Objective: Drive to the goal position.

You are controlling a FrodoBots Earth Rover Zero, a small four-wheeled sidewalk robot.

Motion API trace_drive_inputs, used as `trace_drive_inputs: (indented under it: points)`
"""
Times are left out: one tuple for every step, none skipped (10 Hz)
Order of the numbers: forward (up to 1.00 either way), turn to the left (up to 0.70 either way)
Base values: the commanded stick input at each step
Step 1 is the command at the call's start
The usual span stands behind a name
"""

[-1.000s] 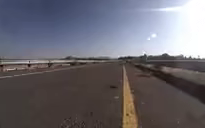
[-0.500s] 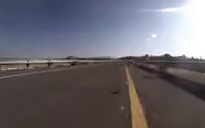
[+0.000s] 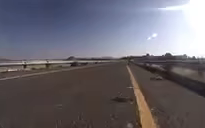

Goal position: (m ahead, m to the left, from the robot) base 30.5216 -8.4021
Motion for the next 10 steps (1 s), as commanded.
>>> trace_drive_inputs:
  points:
    - [0.70,0.00]
    - [0.70,0.00]
    - [0.70,0.00]
    - [0.70,0.00]
    - [0.70,0.00]
    - [0.70,0.00]
    - [0.70,0.00]
    - [0.70,0.00]
    - [0.70,0.00]
    - [0.70,0.00]
